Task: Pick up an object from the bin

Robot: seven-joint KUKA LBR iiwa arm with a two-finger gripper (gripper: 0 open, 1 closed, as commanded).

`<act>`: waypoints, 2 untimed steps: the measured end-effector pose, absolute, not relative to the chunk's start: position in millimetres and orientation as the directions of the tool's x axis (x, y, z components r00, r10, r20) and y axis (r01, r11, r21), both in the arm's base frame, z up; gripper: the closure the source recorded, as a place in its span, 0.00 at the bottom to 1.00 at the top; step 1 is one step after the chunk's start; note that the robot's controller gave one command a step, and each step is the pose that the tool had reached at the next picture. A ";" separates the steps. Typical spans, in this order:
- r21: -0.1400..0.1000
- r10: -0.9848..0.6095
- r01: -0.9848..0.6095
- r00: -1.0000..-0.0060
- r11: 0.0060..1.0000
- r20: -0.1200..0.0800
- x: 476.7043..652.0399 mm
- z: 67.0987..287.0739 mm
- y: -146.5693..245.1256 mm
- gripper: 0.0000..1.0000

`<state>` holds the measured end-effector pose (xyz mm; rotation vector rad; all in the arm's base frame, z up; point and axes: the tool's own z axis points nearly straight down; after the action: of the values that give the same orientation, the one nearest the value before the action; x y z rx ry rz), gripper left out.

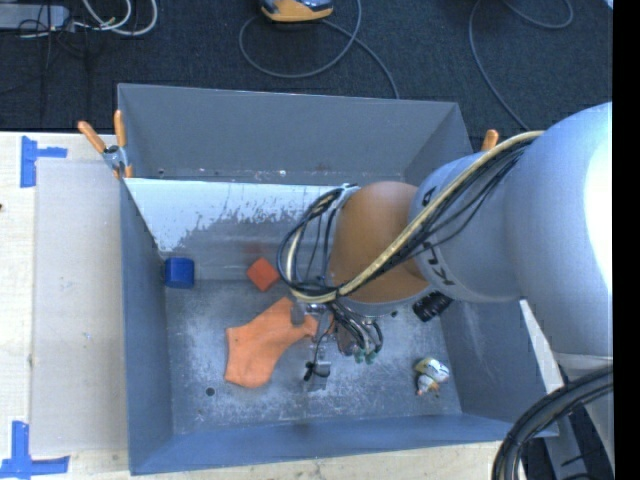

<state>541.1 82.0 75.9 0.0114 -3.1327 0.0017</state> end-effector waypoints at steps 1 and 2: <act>-0.004 0.521 0.521 -0.854 0.854 0.005 493.9 77.4 68.2 1.00; -0.004 0.521 0.521 -0.854 0.854 0.005 494.0 77.5 68.3 1.00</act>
Offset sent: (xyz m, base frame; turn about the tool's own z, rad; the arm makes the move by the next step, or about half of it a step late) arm 0.0000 0.0000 0.0000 0.0000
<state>494.0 68.3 77.5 -0.8480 -3.0190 0.0042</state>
